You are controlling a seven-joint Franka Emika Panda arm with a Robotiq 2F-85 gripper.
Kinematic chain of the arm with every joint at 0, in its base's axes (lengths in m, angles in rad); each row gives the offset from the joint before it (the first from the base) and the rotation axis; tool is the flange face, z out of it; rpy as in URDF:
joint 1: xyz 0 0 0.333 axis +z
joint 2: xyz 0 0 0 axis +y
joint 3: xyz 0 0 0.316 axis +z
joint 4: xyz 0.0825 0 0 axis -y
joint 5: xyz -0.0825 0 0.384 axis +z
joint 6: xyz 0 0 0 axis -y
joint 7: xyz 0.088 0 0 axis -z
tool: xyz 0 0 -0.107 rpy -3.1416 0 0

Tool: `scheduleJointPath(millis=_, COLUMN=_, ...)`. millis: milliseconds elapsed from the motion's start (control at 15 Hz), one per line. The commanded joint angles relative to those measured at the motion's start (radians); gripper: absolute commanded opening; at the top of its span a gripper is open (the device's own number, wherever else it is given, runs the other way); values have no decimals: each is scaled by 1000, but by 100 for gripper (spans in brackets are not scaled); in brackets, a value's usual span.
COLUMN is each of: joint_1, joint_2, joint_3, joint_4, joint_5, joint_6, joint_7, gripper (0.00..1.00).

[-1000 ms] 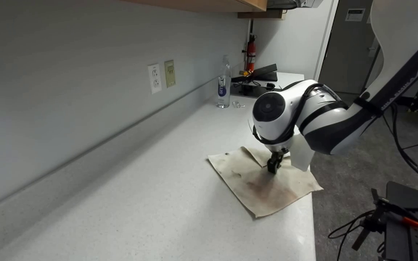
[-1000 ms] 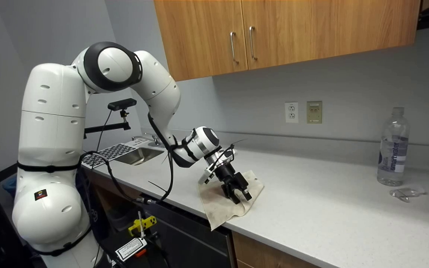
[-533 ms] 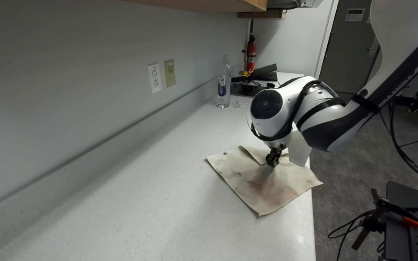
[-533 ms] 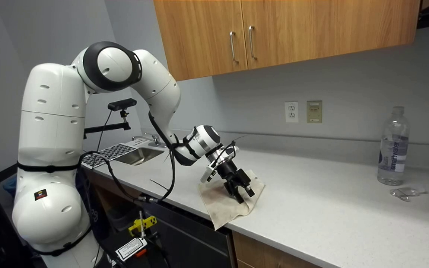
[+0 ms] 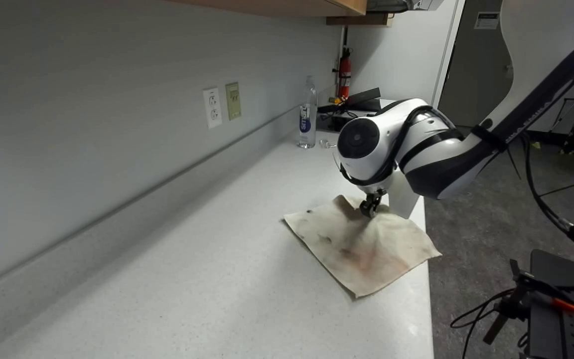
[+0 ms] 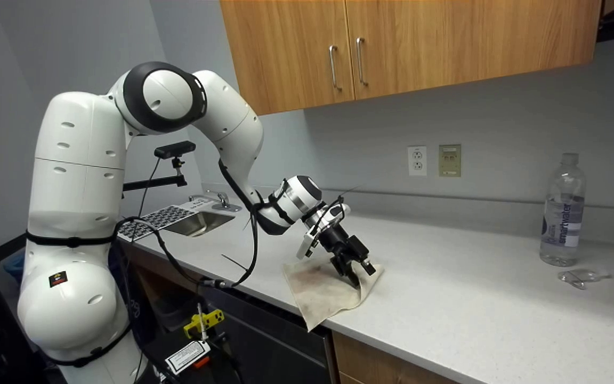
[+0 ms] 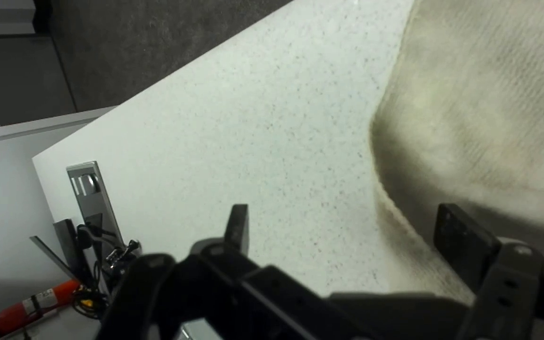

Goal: Unfold the white towel

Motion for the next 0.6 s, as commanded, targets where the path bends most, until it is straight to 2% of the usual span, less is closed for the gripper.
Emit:
scheduleJointPath(millis=0, joint_1=18, joint_2=55, joint_3=-23, joint_4=62, joint_5=-83, joint_6=-77, joint_7=103, gripper=100)
scheduleJointPath(millis=267, joint_1=17, joint_2=119, joint_3=-32, joint_4=112, joint_5=-174, joint_6=-160, joint_7=309, gripper=100)
scheduleJointPath(millis=533, joint_1=7, joint_2=130, joint_3=-12, joint_4=120, joint_5=-194, joint_6=-210, joint_7=443, gripper=100)
